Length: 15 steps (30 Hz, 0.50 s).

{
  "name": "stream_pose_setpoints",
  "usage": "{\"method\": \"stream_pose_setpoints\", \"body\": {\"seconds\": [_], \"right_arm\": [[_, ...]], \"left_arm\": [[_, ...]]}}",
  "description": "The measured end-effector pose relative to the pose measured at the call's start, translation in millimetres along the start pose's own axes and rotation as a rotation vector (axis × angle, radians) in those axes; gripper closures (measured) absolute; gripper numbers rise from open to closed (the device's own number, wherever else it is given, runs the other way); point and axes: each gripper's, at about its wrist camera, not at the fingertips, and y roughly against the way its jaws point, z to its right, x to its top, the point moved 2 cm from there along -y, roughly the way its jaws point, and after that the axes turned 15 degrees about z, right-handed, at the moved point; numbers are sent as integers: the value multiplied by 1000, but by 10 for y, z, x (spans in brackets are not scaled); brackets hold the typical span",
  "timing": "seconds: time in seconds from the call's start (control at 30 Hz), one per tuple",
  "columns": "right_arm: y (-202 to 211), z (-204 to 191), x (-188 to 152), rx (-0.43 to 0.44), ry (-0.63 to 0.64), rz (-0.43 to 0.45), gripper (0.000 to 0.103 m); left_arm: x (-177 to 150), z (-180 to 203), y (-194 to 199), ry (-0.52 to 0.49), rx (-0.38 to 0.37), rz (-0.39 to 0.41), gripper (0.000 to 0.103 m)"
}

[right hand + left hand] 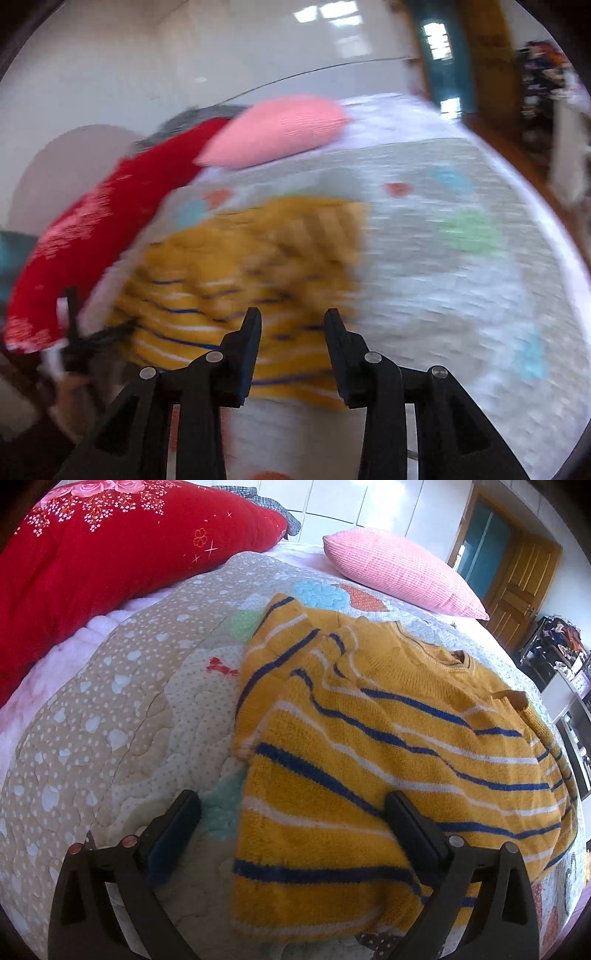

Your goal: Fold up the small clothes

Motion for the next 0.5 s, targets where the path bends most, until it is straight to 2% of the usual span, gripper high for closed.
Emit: {"method": "stream_pose_setpoints", "body": {"seconds": [0.07,0.17,0.23,0.3,0.37,0.4,0.43,0.47,0.5], "right_arm": [[-276,-171,-4,49,13,-43,64],[-782,-298,-102,68,38,-132,64],[-1037,-248,-133,61,43,-156,65],[-1216,-108,-81,16,18,-130,65],[-1281,223,17,-72,-78,-94,67],[-1268,445,67,-89,-151,-78,75],[-1267,635,81,-84,-232,-72,90],[-1252,844,70,-86,-322,-74,96],[-1224,924,66,-86,-354,-71,98]], "left_arm": [[2,2,-2,0,0,1,2],[1,-1,-2,1,0,0,2],[1,-4,-1,1,-1,0,2],[-2,-2,0,2,-2,0,2],[-2,0,-9,2,-4,-1,2],[-2,-1,-10,3,-5,-1,1],[-12,-3,-7,4,-6,-2,1],[-13,-3,-11,3,-7,-3,1],[-13,-2,-16,3,-8,-3,0]]}}
